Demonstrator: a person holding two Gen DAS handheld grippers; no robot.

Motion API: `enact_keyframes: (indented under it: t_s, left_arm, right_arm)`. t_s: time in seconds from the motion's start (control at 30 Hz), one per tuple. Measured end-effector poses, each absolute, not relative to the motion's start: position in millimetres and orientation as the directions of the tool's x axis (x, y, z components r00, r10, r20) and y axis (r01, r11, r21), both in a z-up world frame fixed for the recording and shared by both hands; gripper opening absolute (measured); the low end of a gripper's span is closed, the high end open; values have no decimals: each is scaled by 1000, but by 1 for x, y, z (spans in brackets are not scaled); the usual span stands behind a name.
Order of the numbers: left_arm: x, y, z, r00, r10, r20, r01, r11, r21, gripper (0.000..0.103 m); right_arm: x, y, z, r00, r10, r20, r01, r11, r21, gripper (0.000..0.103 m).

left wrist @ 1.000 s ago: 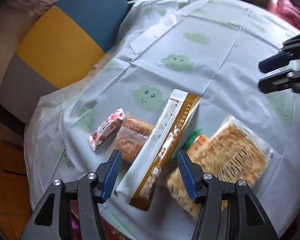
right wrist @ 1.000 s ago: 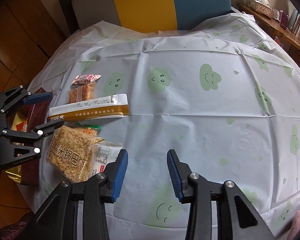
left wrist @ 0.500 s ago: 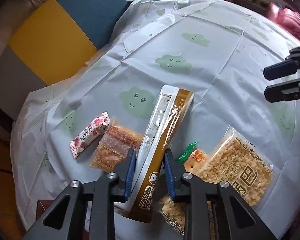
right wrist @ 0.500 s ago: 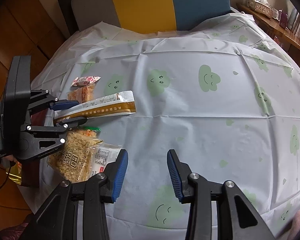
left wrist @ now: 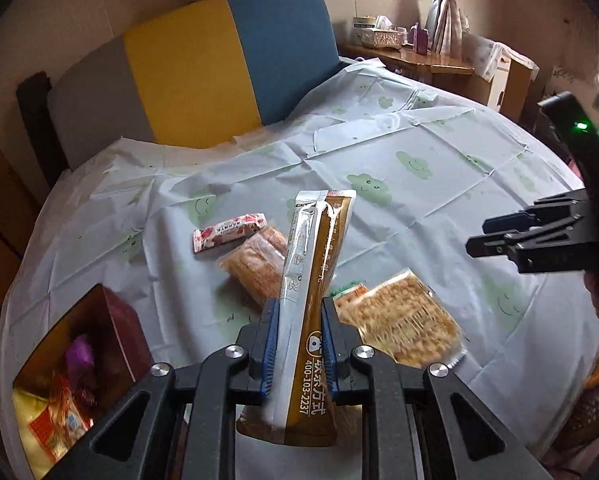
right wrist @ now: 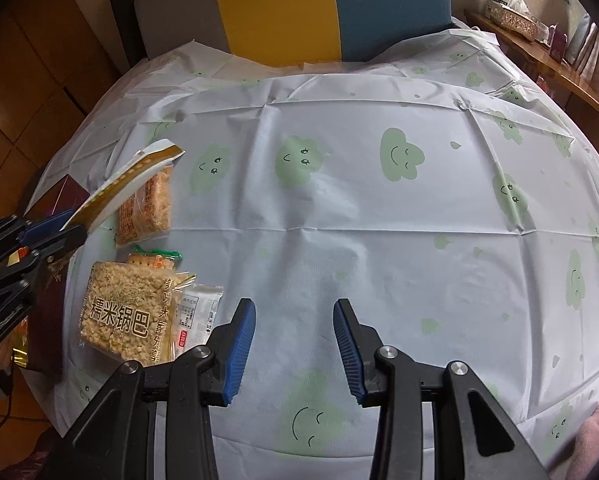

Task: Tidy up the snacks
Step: 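Grasp the long brown-and-white bar packet with the left tool and lift it, then grasp the clear rice-cracker bag with the right tool while the left tool holds the bar packet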

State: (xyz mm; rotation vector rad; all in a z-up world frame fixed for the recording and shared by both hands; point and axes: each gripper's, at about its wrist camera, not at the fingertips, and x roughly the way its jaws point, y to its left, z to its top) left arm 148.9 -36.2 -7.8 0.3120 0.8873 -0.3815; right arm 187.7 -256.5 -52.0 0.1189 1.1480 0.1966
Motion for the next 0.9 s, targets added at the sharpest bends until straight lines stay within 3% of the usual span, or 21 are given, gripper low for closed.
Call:
enact_keyframes:
  t_s: [0.33, 0.47, 0.6, 0.7, 0.9]
  left_arm:
    - [26, -11, -49, 500, -189, -845, 471, 878, 82, 20]
    - [10, -3, -80, 481, -129, -867, 454, 883, 121, 20]
    - [12, 8, -83, 495, -167, -853, 412, 909, 61, 22]
    - [14, 12, -83, 492, -180, -852, 394, 919, 33, 25]
    - [17, 16, -85, 483, -206, -851, 379, 926, -10, 27]
  right_arm:
    - [181, -248, -50, 397, 232, -888, -133, 972, 194, 41]
    - [178, -237, -45, 410, 264, -873, -188, 961, 202, 41]
    - [172, -220, -40, 414, 313, -854, -282, 937, 207, 41]
    - [166, -206, -39, 404, 344, -848, -348, 915, 206, 63]
    - [160, -181, -31, 378, 356, -854, -459, 874, 161, 71]
